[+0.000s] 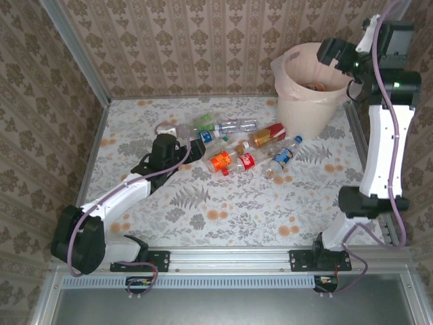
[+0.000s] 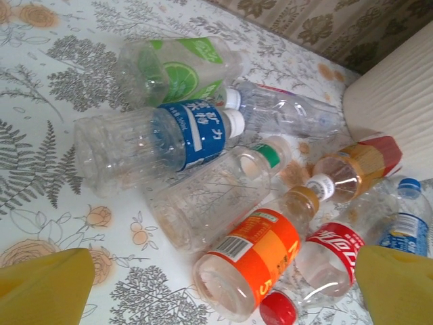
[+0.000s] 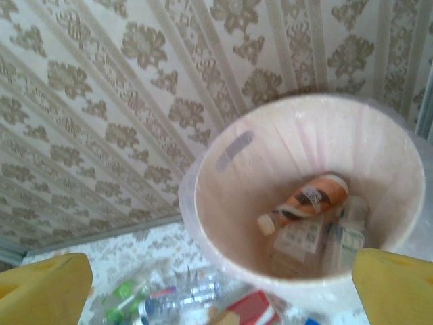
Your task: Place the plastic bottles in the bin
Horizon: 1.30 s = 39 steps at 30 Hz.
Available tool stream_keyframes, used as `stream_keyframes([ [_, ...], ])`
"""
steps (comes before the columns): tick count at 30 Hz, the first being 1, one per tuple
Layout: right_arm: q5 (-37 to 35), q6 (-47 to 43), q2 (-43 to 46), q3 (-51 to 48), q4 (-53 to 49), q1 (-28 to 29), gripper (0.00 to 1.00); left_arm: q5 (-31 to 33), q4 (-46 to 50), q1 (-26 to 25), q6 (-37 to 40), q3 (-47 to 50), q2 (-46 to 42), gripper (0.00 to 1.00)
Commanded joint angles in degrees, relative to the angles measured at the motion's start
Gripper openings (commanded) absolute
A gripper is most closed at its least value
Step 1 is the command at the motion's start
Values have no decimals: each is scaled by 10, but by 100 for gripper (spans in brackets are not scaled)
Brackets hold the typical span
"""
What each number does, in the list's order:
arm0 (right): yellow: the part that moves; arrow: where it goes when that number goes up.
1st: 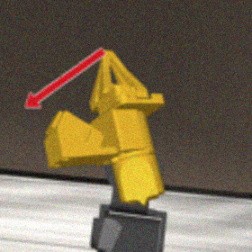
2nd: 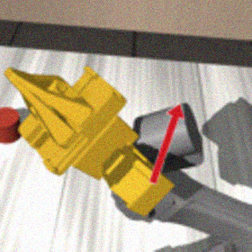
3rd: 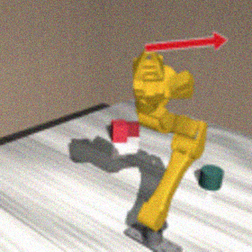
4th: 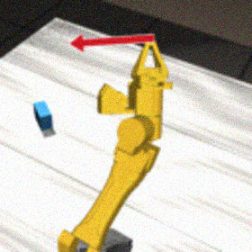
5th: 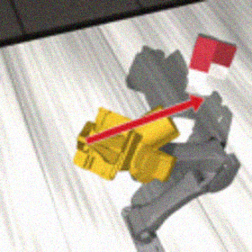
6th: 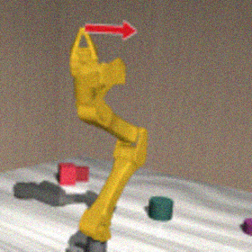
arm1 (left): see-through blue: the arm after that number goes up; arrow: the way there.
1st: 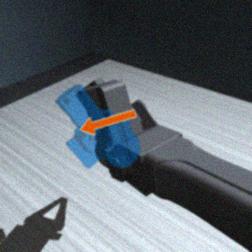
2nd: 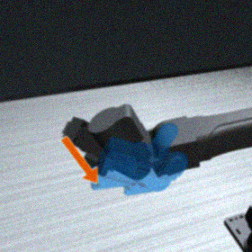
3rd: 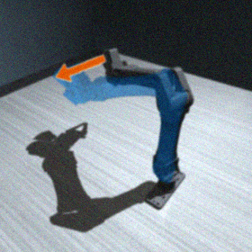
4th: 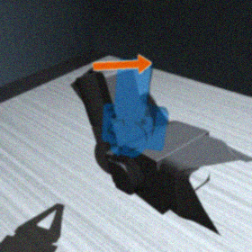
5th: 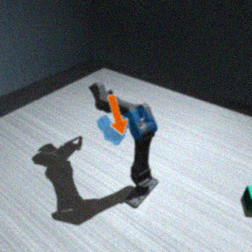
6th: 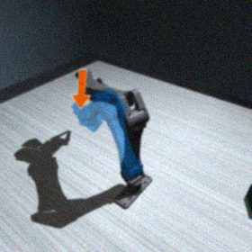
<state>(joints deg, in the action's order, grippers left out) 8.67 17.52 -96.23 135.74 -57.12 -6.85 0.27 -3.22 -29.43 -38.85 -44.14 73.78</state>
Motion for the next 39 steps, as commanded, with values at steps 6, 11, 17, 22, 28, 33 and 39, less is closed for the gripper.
stream_keyframes([
  [6, 41, 62, 227, -458, 255, 8, 100, -4, -20, 16, 4, 5, 15, 100],
  [11, 79, 136, 285, -634, 337, 24, 100, -10, -27, 20, 3, 7, 17, 100],
  [17, -40, 152, 269, -716, 298, 83, 100, -28, -28, 22, -3, -1, 34, 100],
  [22, -138, 174, 211, -740, 297, 121, 100, -35, -30, 22, -4, -5, 41, 100],
  [28, -157, 224, 134, -763, 366, 121, 100, -28, -27, 21, -10, 3, 33, 100],
  [33, -182, 267, 75, -767, 404, 123, 97, -20, -23, 22, -13, 6, 30, 100],
  [39, -184, 275, 3, -752, 419, 130, 92, -18, -18, 23, -13, 5, 32, 100],
])
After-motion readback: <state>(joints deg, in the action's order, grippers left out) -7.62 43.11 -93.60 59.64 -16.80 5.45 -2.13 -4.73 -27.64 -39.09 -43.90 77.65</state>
